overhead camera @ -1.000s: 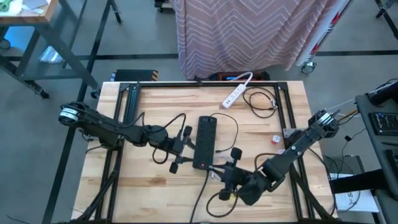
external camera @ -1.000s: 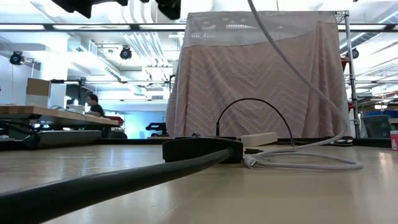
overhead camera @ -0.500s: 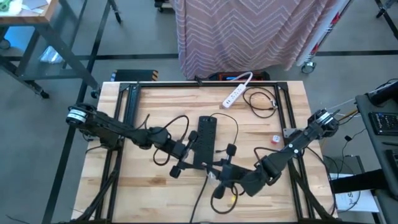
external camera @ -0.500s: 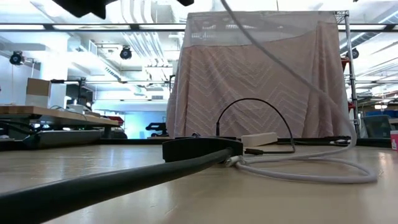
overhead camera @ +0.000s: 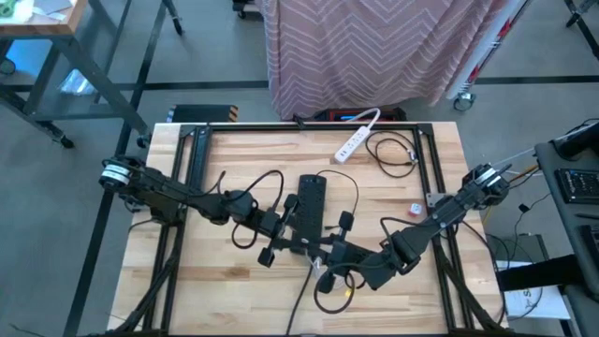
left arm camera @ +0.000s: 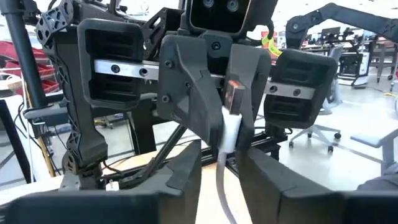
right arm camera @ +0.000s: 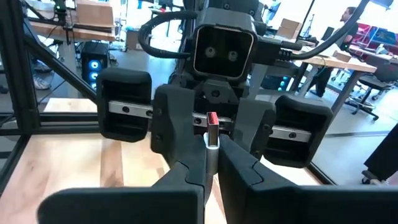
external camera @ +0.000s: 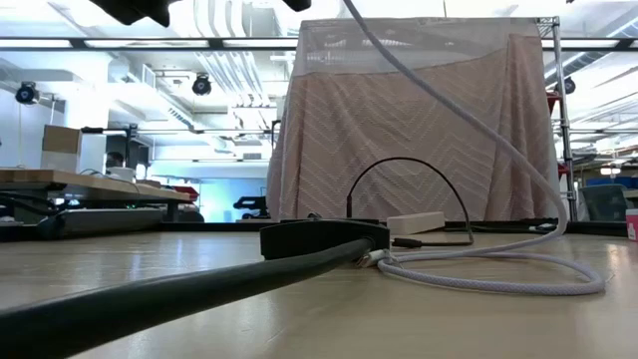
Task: Insert USB
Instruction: Insert the violet charger cable into the red charger adapter
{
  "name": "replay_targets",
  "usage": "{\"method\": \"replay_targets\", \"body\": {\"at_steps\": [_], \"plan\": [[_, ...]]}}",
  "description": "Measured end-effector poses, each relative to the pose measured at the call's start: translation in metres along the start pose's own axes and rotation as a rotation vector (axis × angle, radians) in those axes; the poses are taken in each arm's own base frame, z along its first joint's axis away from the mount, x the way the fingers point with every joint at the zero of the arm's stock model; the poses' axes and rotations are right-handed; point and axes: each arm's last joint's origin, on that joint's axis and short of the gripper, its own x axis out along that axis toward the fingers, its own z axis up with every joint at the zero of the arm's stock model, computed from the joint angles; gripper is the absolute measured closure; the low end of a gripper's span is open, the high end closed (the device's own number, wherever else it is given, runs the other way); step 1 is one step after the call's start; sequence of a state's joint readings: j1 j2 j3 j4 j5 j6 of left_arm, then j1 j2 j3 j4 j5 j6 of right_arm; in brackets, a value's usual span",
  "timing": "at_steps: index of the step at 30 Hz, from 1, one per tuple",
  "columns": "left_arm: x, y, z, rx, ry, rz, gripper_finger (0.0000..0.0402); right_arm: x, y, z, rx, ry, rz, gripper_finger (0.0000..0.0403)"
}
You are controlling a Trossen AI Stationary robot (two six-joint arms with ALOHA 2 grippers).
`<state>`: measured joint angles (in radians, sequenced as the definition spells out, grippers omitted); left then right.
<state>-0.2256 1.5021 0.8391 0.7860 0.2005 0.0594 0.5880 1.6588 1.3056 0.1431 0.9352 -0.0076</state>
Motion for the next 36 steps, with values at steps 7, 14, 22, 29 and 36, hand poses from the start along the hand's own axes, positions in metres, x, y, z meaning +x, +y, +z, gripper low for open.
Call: {"method": "replay_targets", "body": {"at_steps": [7, 14, 22, 29, 36], "plan": [[-0.0001, -0.0004, -0.0002, -0.017, 0.002, -0.025, 0.0395, -0.0001, 0.0001, -0.0019, 0.013, 0.013, 0.002, 0.0398], [-0.0001, -0.0005, -0.0014, -0.023, 0.015, -0.026, 0.0399, -0.0001, 0.0001, -0.0032, 0.002, 0.023, 0.002, 0.0355], [-0.0003, -0.0011, -0.0022, -0.019, 0.026, -0.03, 0.04, -0.0008, 0.0004, -0.003, -0.005, 0.02, -0.006, 0.03], [-0.0005, -0.0007, -0.0034, -0.017, 0.039, -0.028, 0.0401, -0.001, 0.0002, 0.002, 0.024, 0.01, -0.001, 0.0339], [-0.0006, -0.0006, -0.0031, -0.016, 0.038, -0.026, 0.0401, -0.0012, 0.0003, 0.0061, 0.029, 0.004, 0.013, 0.0396]]}}
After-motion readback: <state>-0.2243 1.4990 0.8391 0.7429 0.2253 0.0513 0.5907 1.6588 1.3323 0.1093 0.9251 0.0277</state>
